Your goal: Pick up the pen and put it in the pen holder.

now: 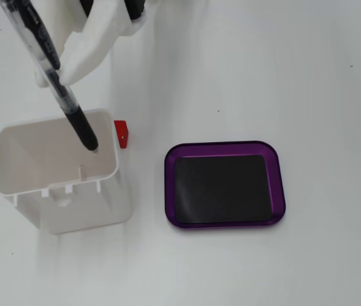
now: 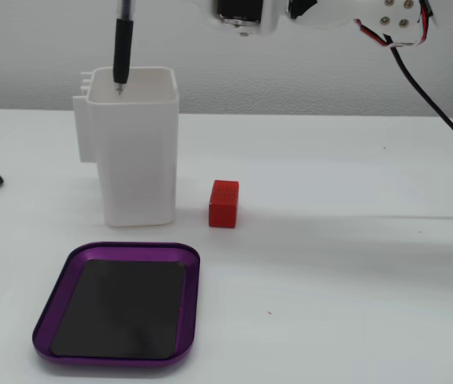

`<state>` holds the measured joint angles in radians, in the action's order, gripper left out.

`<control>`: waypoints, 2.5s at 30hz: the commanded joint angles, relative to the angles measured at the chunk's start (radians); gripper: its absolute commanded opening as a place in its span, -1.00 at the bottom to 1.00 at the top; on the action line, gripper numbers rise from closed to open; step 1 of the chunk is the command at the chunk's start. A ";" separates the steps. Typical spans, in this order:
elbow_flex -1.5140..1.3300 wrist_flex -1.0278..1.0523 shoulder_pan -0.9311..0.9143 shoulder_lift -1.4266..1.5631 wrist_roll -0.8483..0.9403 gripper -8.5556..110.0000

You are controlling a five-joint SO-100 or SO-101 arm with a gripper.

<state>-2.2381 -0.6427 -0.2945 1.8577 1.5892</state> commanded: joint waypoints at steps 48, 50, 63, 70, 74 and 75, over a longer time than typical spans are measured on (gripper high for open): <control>-0.216 0.992 -0.063 1.008 -0.881 -0.69; -0.219 1.118 -0.063 1.083 -1.062 -0.68; -0.331 1.782 -0.002 1.318 -1.727 -0.43; -0.420 1.919 0.164 1.339 -1.724 -0.43; -0.494 1.917 0.190 1.350 -1.724 -0.43; -0.523 1.916 0.184 1.353 -1.724 -0.43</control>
<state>-2.7243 1.2701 -0.1166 3.1968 -0.1304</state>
